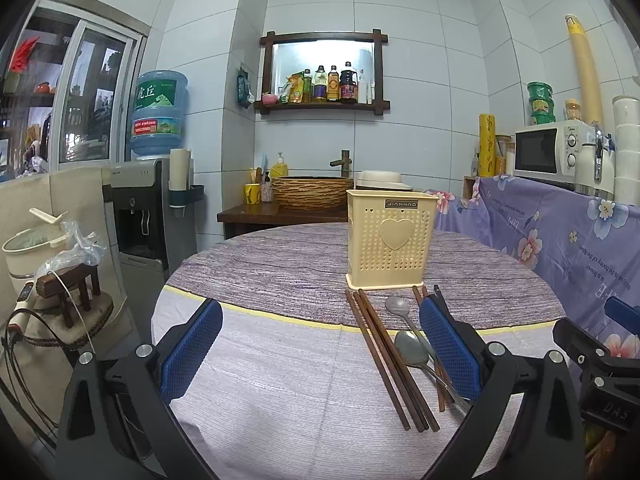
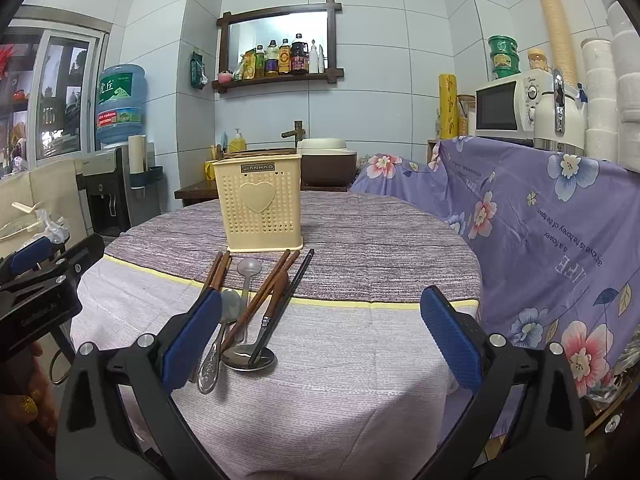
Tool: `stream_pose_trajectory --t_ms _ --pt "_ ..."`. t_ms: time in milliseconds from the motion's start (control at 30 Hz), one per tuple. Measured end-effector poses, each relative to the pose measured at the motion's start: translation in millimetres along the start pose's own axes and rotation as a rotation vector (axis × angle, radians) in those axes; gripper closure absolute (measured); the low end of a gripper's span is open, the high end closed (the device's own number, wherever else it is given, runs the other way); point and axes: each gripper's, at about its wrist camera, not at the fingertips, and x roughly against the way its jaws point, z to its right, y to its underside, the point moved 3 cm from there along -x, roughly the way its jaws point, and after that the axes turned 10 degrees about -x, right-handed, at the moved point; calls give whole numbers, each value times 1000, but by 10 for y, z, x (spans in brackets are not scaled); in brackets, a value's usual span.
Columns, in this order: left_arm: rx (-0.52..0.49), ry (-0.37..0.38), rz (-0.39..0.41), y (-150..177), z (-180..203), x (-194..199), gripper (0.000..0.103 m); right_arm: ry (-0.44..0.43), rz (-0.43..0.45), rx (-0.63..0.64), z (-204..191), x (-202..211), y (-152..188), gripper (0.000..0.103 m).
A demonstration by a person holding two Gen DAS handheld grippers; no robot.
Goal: Organize utensils
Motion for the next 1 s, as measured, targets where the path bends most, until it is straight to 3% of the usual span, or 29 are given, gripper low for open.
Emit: stream_pose_trajectory --t_ms 1000 --pt "-9 -6 -6 19 -21 6 5 4 -5 -1 -18 -11 8 5"
